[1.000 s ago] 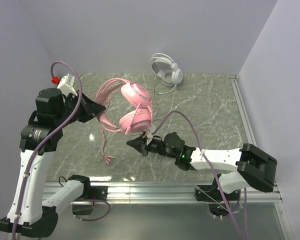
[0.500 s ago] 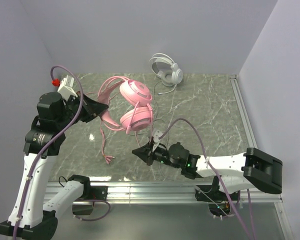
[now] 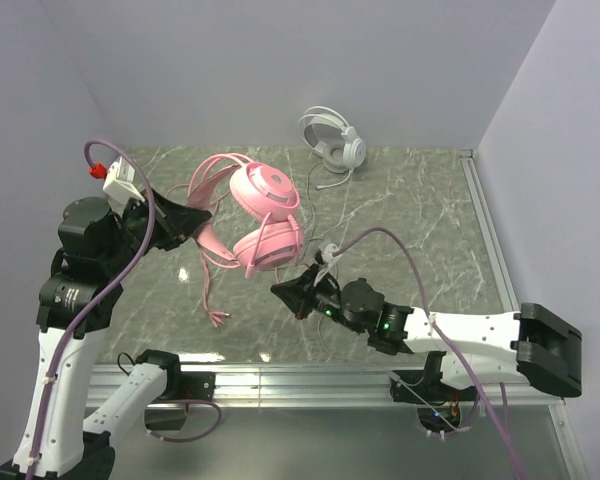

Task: Wrap the headphones
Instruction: Wrap the headphone cable with the right arm

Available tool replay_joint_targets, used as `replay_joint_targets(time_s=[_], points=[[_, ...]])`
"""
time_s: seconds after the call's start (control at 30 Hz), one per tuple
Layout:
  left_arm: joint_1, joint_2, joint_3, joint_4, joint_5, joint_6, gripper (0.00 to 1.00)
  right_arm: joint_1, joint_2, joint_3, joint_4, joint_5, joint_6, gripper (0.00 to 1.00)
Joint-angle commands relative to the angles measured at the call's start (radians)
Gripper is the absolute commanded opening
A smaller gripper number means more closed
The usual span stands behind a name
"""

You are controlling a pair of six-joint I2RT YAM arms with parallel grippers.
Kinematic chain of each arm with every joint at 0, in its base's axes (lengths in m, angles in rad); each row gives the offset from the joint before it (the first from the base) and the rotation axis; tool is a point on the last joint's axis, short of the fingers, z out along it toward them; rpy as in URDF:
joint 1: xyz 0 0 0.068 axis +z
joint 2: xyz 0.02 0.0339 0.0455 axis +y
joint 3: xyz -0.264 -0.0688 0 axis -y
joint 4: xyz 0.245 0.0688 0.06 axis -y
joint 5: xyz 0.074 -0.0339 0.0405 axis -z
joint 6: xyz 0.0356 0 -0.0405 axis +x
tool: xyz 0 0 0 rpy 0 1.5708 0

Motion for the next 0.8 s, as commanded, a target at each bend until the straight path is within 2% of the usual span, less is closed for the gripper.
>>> replay_joint_targets(time_s=[0.0,0.17,0.27,0.43,0.5,0.63,0.77], points=[[-0.002,-0.02,0.046,0.072,0.008,-0.02,0.0,0.002,-0.081,-0.018,0.025,0.055,0.062,0.0],[-0.002,-0.009,0.061,0.061,0.006,-0.019,0.0,0.001,-0.106,0.026,-0.075,0.129,0.155,0.0],[-0.002,-0.014,0.047,0.073,-0.002,-0.022,0.0,0.001,-0.066,0.037,-0.02,0.039,0.092,0.0],[-0.002,-0.009,0.027,0.092,-0.028,-0.027,0.0,0.005,0.026,0.156,-0.147,-0.087,0.035,0.0],[-0.002,-0.003,0.009,0.134,-0.04,-0.03,0.0,0.018,0.047,0.16,-0.139,-0.089,0.024,0.0],[-0.002,0.057,0.02,0.151,-0.138,-0.023,0.0,0.047,0.049,0.098,-0.011,-0.091,-0.011,0.0],[-0.002,0.084,-0.02,0.266,-0.166,-0.053,0.0,0.077,0.081,0.122,-0.023,-0.074,-0.033,0.0]])
